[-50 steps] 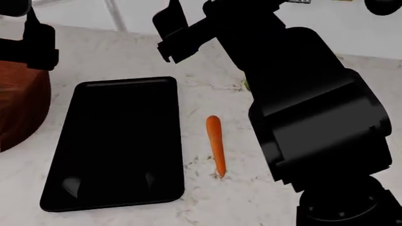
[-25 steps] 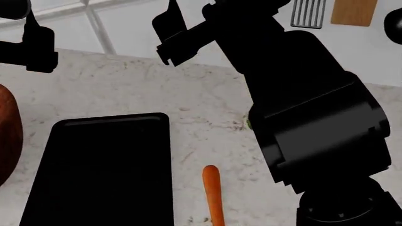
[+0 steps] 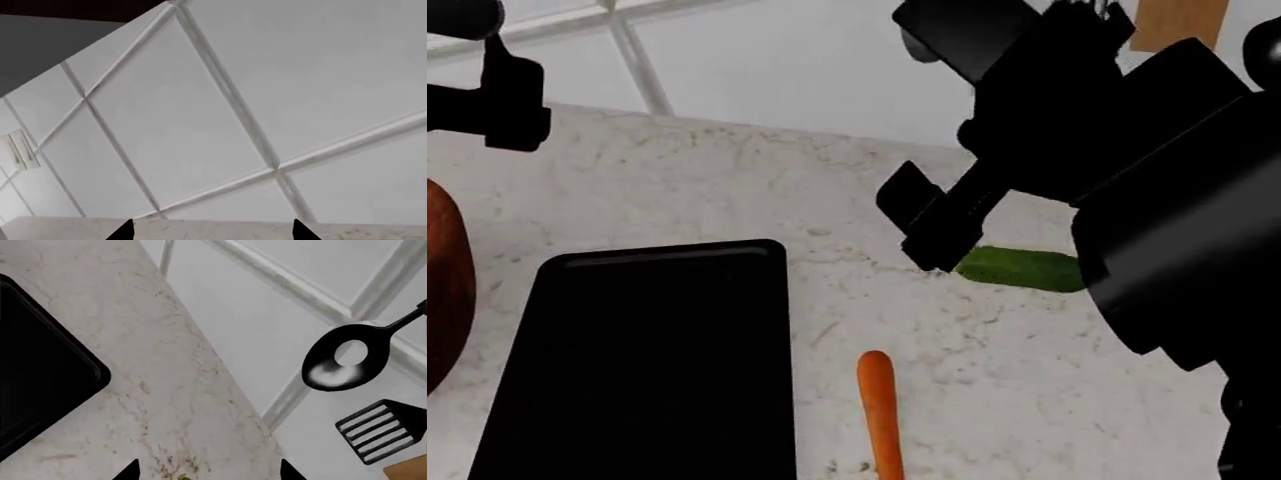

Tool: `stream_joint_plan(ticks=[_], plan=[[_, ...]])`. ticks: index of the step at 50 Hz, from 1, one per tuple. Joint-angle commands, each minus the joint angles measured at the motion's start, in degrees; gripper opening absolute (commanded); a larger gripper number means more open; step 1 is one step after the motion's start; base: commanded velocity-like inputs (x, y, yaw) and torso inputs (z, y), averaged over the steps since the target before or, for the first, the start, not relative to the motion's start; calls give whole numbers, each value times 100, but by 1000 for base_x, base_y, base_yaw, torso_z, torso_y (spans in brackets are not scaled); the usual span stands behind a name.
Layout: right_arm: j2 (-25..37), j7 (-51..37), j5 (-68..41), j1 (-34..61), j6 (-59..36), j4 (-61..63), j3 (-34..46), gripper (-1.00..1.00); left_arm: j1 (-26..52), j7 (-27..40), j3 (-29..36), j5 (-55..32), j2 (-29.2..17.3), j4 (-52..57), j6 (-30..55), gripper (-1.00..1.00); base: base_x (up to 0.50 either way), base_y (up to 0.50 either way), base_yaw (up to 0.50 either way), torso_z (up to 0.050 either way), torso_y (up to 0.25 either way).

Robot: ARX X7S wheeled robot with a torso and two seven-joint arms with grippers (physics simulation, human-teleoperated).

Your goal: Place the two vegetables and bowl onto the tray for setting up a vegetable dip station.

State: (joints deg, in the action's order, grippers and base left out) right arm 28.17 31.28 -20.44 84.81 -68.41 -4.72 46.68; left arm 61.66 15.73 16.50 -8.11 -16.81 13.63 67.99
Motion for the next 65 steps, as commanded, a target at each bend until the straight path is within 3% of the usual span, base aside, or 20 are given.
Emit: stream_joint_plan(ticks=[1,6,20,38,53,65], plan=[[507,1106,203,365,-54,-729,872,100,42,-90,0,196,128,-668,-491,100,0,0,0,0,0],[546,1330,154,271,30,-725,1081,100,-349,56,-321,143,179,-729,-893,100,0,0,0,0,0],[432,1266,439,176,762,-1399,1298,100,-297,36,-188,169,-61,-230,-361,100,0,0,0,0,0],[-779,1565,862,116,3295,-4795,1584,100,-603,258,-289,233,-222,570,320,100,0,0,0,0,0],[-805,1551,711,-313,3574,-4991,1478,100,-561,259,-245,224,-233,510,288,100,0,0,0,0,0],[-1103,1507,774,-418,4239,-6067,1463,100,-611,298,-233,221,-238,595,375,100,0,0,0,0,0]])
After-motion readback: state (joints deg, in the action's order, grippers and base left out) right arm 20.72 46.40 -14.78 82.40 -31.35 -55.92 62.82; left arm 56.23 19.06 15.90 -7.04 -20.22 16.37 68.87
